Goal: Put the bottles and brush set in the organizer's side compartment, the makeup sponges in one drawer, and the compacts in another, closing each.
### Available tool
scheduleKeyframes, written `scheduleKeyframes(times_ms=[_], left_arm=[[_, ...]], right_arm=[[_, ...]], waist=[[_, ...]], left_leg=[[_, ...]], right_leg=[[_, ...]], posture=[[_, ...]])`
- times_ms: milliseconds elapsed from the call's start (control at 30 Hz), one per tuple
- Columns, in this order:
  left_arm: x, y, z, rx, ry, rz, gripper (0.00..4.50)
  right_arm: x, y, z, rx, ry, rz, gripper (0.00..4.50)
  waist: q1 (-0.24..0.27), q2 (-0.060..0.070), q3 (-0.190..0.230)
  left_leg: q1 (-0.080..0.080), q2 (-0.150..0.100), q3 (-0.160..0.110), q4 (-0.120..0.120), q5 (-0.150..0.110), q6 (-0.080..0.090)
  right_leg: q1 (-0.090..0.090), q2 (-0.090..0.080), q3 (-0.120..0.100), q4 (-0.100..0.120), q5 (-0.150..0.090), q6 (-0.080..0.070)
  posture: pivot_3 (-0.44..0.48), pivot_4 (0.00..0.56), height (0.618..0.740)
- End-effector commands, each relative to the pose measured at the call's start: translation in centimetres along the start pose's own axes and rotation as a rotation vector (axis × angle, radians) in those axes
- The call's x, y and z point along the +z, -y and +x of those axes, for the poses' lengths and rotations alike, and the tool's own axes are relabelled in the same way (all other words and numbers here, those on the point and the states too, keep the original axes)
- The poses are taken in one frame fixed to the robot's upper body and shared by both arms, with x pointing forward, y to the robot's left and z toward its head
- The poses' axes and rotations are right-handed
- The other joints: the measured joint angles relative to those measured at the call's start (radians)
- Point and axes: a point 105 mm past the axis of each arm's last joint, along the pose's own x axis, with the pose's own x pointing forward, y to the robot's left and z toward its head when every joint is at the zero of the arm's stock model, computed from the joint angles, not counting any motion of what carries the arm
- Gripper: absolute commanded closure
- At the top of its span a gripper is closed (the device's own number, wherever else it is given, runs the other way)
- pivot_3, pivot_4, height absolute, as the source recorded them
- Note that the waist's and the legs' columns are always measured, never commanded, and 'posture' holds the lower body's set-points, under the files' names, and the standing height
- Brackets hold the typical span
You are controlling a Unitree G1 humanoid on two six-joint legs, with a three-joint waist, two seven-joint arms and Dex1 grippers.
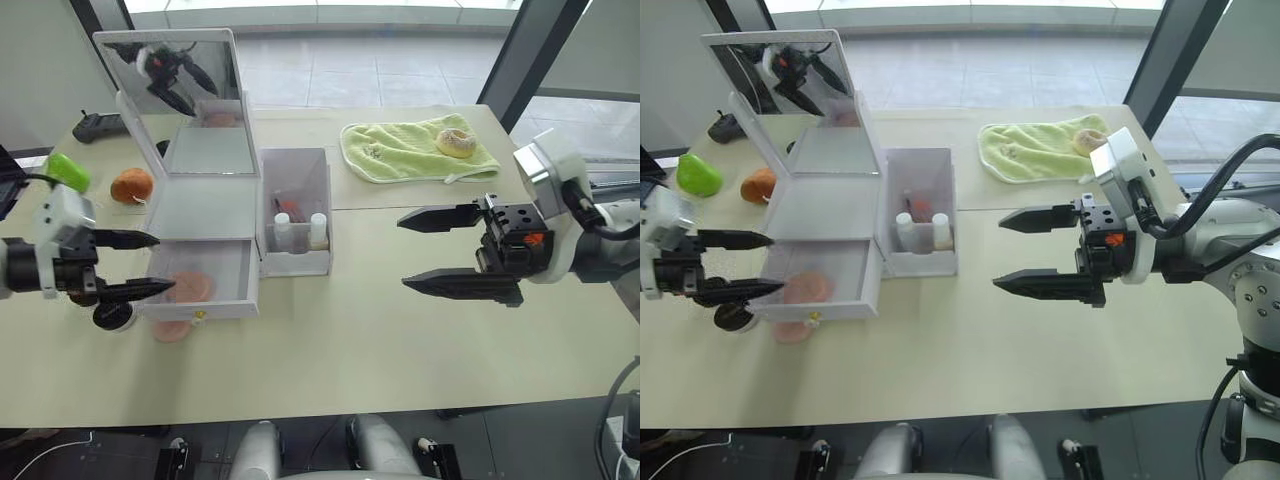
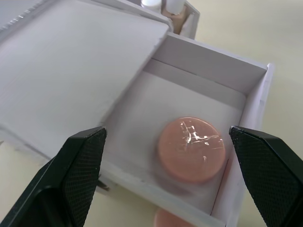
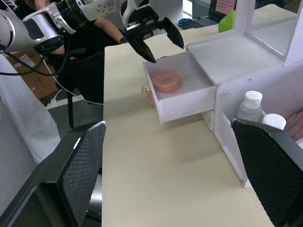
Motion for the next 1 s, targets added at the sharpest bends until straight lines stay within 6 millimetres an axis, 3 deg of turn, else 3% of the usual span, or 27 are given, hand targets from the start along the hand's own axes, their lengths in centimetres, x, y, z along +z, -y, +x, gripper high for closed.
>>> scheduleKeyframes(times_ms=[33,133,233,300,467,600,767,900,1000], left_arm=[[2.0,-1.4,-2.6,0.103,0.077,0.010,0.04],[2.1,-2.5,-4.8,0.196,0.109,-0.016,0.04],[0.1,-2.9,-7.3,0.262,0.051,-0.055,0.04],[-1.7,-3.5,-9.6,0.356,0.042,-0.085,0.04],[-5.7,-4.4,-15.6,0.609,-0.003,-0.137,0.04],[-7.8,-4.0,-18.5,0.724,-0.028,-0.195,0.04],[-8.5,-3.7,-19.0,0.743,-0.026,-0.209,0.04],[-8.4,-3.7,-18.5,0.728,0.007,-0.198,0.04],[-8.8,-2.9,-17.7,0.688,0.014,-0.193,0.04]], right_arm=[[0.3,0.0,-1.1,-0.030,-0.006,-0.039,0.00],[-0.9,0.7,-2.3,-0.075,-0.049,-0.018,0.00],[-2.4,4.4,-3.2,-0.193,-0.064,-0.004,0.00],[-3.4,6.4,-5.1,-0.289,-0.046,-0.019,0.00],[-7.1,9.3,-10.2,-0.487,-0.064,0.035,0.00],[-7.8,10.4,-12.1,-0.542,-0.036,0.149,0.00],[-7.6,11.1,-11.3,-0.512,-0.060,0.099,0.00],[-6.9,11.1,-8.9,-0.412,-0.047,0.080,0.00],[-5.0,10.1,-6.5,-0.275,-0.028,0.081,0.00]], waist=[[0.003,0.000,0.000],[0.002,-0.001,0.000],[-0.006,-0.001,0.000],[-0.008,-0.001,0.000],[-0.001,0.000,0.000],[0.001,0.000,0.001],[0.001,0.002,0.000],[-0.001,0.001,-0.001],[-0.004,0.003,0.000]], left_leg=[[0.000,0.000,0.000,0.000,0.000,0.000],[0.000,0.000,0.000,0.000,0.000,0.000],[0.001,0.000,0.000,0.000,0.000,0.000],[0.004,0.000,0.002,-0.001,0.000,0.000],[0.003,0.000,0.003,-0.003,0.000,0.000],[0.004,0.000,0.003,-0.002,0.000,0.000],[0.004,0.000,0.004,-0.002,0.000,0.000],[0.003,0.001,0.004,-0.002,0.000,0.000],[0.003,0.001,0.005,-0.002,0.000,0.000]], right_leg=[[0.000,0.000,0.000,0.000,0.000,0.000],[0.000,0.000,0.000,0.000,-0.001,-0.001],[0.000,0.000,0.000,0.000,-0.002,-0.004],[0.000,-0.001,0.000,0.001,-0.003,-0.006],[-0.001,-0.001,-0.001,0.001,-0.003,-0.005],[-0.005,-0.002,-0.001,0.001,-0.004,-0.007],[-0.005,-0.003,-0.001,0.002,-0.004,-0.007],[-0.002,-0.001,-0.001,0.004,0.000,-0.001],[-0.002,-0.001,0.000,0.004,0.000,-0.001]], posture=[[0.000,0.150,0.740],[0.000,0.150,0.740],[0.000,0.150,0.740],[0.000,0.150,0.740],[0.000,0.150,0.740],[0.000,0.150,0.740],[0.000,0.150,0.740],[0.000,0.150,0.740],[0.000,0.150,0.740]])
